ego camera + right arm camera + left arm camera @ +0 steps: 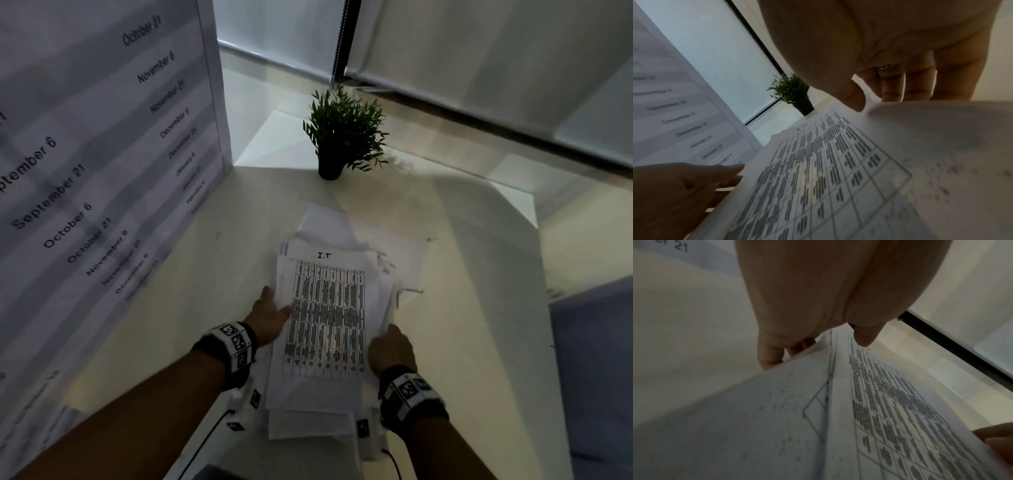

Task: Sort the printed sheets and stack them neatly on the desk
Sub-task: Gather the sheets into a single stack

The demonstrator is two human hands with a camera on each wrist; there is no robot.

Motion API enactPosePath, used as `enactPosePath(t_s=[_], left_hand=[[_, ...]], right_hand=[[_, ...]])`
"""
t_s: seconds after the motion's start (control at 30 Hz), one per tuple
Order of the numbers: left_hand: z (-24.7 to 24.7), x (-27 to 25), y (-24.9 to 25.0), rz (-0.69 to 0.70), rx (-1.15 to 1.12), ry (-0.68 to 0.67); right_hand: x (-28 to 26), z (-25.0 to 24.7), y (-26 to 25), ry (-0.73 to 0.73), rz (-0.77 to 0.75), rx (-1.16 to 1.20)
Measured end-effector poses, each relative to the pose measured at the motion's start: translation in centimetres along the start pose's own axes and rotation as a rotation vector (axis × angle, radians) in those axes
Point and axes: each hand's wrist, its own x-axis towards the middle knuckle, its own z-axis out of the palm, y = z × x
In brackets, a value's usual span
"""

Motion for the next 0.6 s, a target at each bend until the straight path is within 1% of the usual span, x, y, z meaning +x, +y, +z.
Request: enactPosePath(t_s=[0.07, 0.17, 0.23, 0.3, 0.37, 0.43, 0.5, 0.57, 0.6], left_hand=[[-0.4, 0.1, 0.7, 0.021, -0.015, 0.01], [0.1, 0.6, 1.7, -0.031, 0.089, 0.015], [0.3, 0.6, 2.0, -0.051, 0.12, 0.016], [-0.1, 0.7, 2.3, -0.048, 0.095, 0.023], [-0.9, 1.2, 2.7, -0.026, 0.065, 0.049], [-1.4, 1.8, 3.6, 0.008, 0.049, 0.073], [-1.4, 2.0, 4.6, 0.044, 0.082, 0.071], [-1.3, 2.0, 5.2, 0.09, 0.136, 0.052], [-1.3, 2.0, 5.2, 0.112, 0.147, 0.049]], right_hand=[[-0.1, -0.7, -0.9, -0.046, 0.002, -0.118], [-0.2, -1.3, -1.8, -0.107, -0.068, -0.323], [0.2, -1.8, -1.8, -0.115, -0.052, -0.36], [1.4, -2.5, -1.7, -0.058, 0.006, -0.33], [3.1, -2.7, -1.9, -0.004, 0.01, -0.177], [4.9, -2.1, -2.6, 0.003, -0.084, -0.02], [6.0, -1.4, -3.9, -0.031, -0.217, 0.069], [6.8, -0.9, -4.7, -0.023, -0.308, 0.048], [7.2, -0.9, -4.7, 0.01, -0.309, 0.014]])
